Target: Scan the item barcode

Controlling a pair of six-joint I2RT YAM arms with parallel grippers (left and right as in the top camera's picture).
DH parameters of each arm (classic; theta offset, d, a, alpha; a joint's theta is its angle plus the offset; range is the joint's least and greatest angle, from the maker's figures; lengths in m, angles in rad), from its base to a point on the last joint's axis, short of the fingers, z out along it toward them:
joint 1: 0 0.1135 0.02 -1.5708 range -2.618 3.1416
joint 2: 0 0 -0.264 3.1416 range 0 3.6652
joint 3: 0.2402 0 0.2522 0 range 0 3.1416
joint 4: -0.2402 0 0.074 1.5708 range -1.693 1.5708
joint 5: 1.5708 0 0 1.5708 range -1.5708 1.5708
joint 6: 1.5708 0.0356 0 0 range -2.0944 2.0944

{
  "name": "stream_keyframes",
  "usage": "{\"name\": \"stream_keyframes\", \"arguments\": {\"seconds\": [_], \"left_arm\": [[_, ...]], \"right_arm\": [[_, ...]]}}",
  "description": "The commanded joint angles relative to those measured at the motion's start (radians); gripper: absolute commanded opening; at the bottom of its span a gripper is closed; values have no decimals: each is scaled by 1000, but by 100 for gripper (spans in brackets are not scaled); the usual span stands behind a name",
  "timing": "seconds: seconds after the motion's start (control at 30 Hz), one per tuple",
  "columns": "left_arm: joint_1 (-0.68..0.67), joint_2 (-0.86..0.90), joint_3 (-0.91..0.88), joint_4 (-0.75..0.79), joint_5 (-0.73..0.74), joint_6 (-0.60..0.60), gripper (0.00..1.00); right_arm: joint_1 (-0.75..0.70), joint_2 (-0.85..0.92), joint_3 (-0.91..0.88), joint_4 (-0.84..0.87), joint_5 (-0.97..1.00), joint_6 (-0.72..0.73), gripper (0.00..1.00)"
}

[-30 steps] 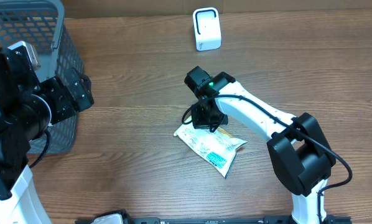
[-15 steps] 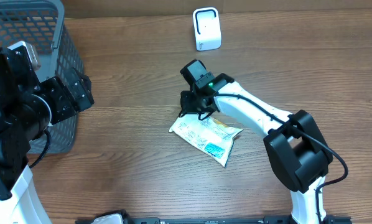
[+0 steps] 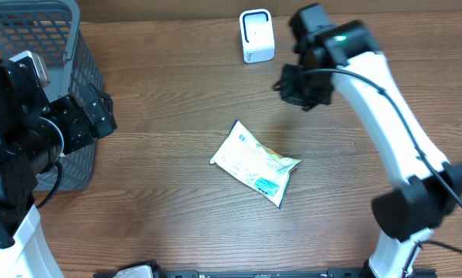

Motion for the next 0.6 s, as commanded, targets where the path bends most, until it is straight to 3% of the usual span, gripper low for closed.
{"name": "stream_keyframes", "arguments": {"seconds": [0.0,0.17,0.2,0.27,0.33,0.4,0.5,0.57], "left_arm": [[5,0,1,2,-11,-13,100],[5,0,1,2,22,-37,100],[5,0,1,2,26,-44,100],[5,0,1,2,24,-48,100],[5,0,1,10,37,-64,100],[1,3,-5,2,167,-80,100],[-48,2,-71,1,401,68,100],[-113,0,-157,2,435,97,100]], "right_arm": [[4,-90,28,-46,84,-19,14],[4,-141,26,-149,192,-16,19],[1,-142,26,-159,200,-16,25],[-7,-143,26,-158,223,-16,47],[-19,-143,24,-154,260,-16,100],[-36,-143,24,-156,297,-17,100],[-71,-143,24,-159,300,-16,100],[-96,-143,24,-158,299,-16,100]]}}
